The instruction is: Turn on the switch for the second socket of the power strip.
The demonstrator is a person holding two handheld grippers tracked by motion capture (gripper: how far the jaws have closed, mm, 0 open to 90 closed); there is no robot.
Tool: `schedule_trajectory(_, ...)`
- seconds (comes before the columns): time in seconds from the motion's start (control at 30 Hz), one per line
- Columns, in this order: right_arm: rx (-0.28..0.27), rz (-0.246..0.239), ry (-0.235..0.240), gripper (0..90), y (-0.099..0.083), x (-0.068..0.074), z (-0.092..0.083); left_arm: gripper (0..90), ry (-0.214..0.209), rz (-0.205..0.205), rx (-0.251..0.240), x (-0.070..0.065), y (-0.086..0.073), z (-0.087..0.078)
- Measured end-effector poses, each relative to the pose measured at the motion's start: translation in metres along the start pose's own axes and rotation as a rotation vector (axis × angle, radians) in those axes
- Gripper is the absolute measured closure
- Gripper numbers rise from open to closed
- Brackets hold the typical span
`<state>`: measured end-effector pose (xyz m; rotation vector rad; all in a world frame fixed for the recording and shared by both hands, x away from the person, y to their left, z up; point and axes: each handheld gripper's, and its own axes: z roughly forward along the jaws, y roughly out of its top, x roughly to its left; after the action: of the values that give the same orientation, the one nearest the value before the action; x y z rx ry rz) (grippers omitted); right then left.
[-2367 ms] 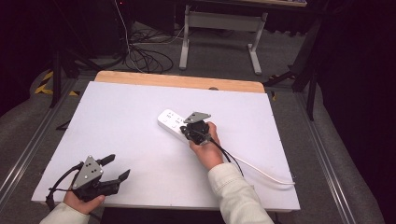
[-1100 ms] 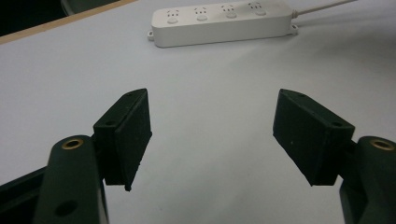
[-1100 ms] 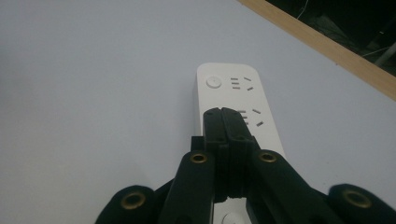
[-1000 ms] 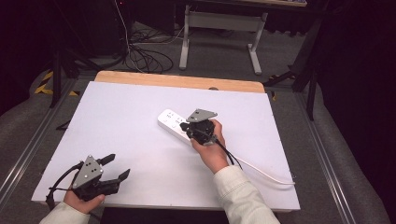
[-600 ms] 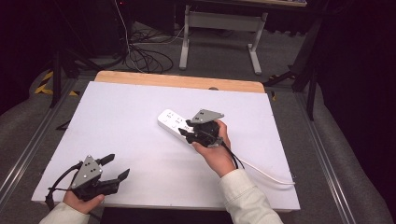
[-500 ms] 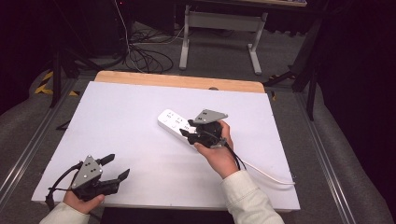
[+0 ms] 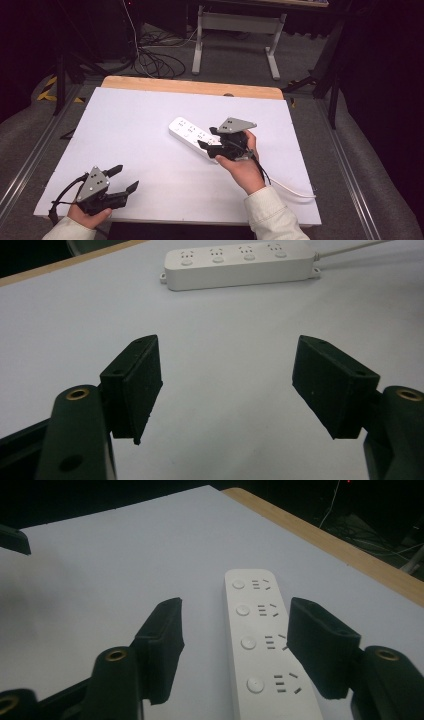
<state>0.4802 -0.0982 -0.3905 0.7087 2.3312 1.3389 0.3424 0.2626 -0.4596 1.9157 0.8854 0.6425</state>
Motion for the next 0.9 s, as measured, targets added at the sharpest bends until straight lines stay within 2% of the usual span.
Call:
schedule_trajectory(0.2,0.006,0.005,0.004,25.8,-0.004,0.001,-0.017,28.2,-0.02,-0.041,-0.014,0.002,0.0,-0.002)
schedule_trajectory(0.37,-0.005,0.014,0.007,22.7,-0.012,0.0,-0.032,28.2,-0.014,-0.041,-0.016,0.002,0.0,-0.002)
schedule_trajectory(0.43,-0.008,0.016,0.007,21.6,-0.013,0.0,-0.035,28.2,-0.009,-0.027,-0.011,0.002,0.0,-0.002)
schedule_trajectory(0.5,-0.008,0.01,0.024,18.1,-0.017,-0.001,-0.041,28.2,-0.009,-0.026,-0.011,0.002,0.0,-0.002)
schedule_trajectory(0.6,-0.013,0.013,0.044,16.8,-0.025,-0.004,-0.051,28.2,-0.009,-0.027,-0.014,0.002,0.0,-0.002)
schedule_trajectory(0.9,-0.058,0.053,0.044,14.8,-0.056,-0.008,-0.076,28.2,-0.012,-0.04,-0.018,0.002,0.0,-0.003)
